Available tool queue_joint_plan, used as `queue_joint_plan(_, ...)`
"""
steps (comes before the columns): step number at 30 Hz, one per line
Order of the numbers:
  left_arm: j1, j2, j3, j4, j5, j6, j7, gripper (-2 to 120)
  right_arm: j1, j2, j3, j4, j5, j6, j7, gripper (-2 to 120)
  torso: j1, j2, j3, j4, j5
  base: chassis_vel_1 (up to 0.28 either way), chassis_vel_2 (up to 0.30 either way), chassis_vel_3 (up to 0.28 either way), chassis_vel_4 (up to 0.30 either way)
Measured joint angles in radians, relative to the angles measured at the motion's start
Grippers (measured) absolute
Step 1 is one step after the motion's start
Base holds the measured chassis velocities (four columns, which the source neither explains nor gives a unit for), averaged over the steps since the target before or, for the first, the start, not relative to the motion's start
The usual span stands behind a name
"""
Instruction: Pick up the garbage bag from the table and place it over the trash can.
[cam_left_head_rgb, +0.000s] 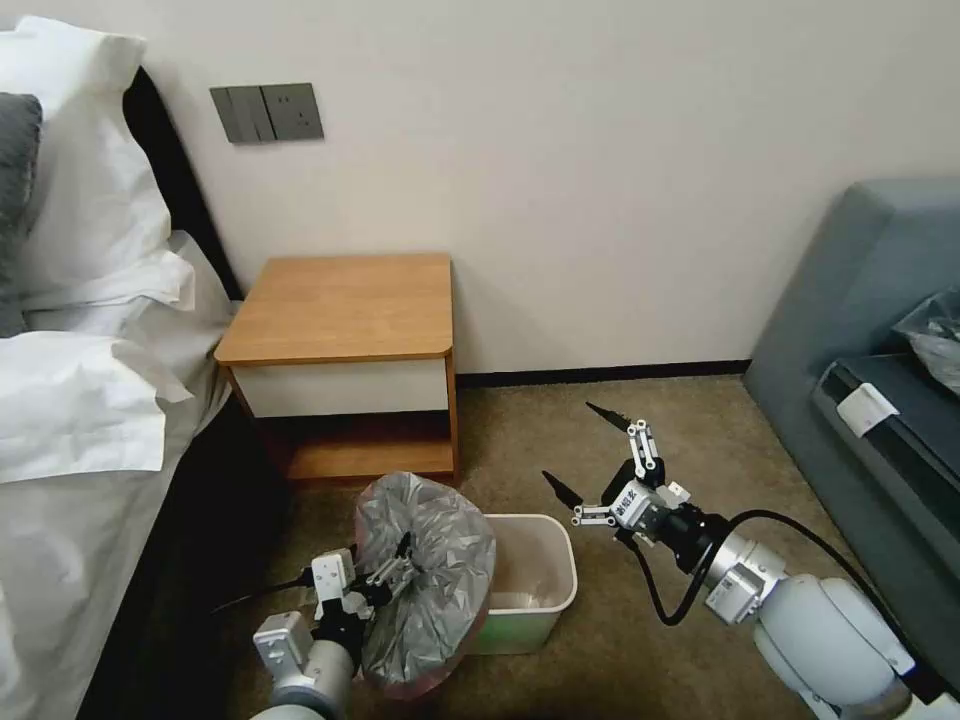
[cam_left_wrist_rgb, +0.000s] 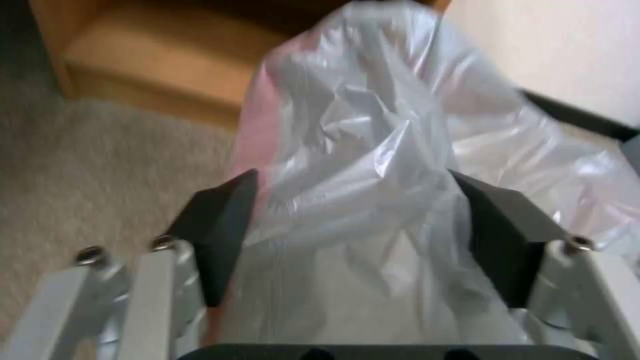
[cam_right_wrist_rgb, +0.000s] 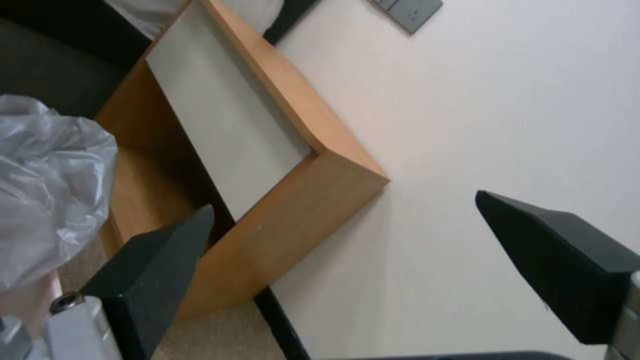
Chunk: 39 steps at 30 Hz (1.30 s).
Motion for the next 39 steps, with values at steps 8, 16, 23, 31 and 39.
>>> queue_joint_plan(8, -0.022, -0.002, 0.003, 0.031, -0.036, 0.076, 0.016, 82, -0.008, 0.005, 0.001, 0.005, -0.002, -0.001, 0.000, 100, 0.000, 0.000, 0.000, 0.0000, 0.0000, 0.000, 0.000, 0.000, 0.000)
queue_joint_plan(16, -0.038, -0.014, 0.004, 0.047, -0.023, 0.096, 0.021, 79, -0.024, 0.009, 0.014, 0.012, -0.003, 0.004, 0.000, 100, 0.000, 0.000, 0.000, 0.0000, 0.0000, 0.000, 0.000, 0.000, 0.000)
queue_joint_plan(23, -0.049, -0.025, 0.001, 0.066, -0.014, 0.102, 0.019, 53, -0.028, 0.012, 0.016, 0.018, -0.003, 0.007, 0.000, 100, 0.000, 0.000, 0.000, 0.0000, 0.0001, 0.000, 0.000, 0.000, 0.000)
queue_joint_plan(31, -0.051, -0.036, 0.003, 0.078, 0.006, 0.103, 0.012, 21, -0.036, 0.009, 0.024, 0.029, -0.001, 0.008, 0.002, 100, 0.000, 0.000, 0.000, 0.0000, 0.0002, 0.000, 0.000, 0.000, 0.000)
queue_joint_plan(39, -0.043, -0.048, 0.009, 0.080, 0.050, 0.065, -0.013, 7, -0.038, 0.011, 0.022, 0.034, -0.001, 0.007, 0.002, 100, 0.000, 0.000, 0.000, 0.0000, -0.0001, 0.000, 0.000, 0.000, 0.000)
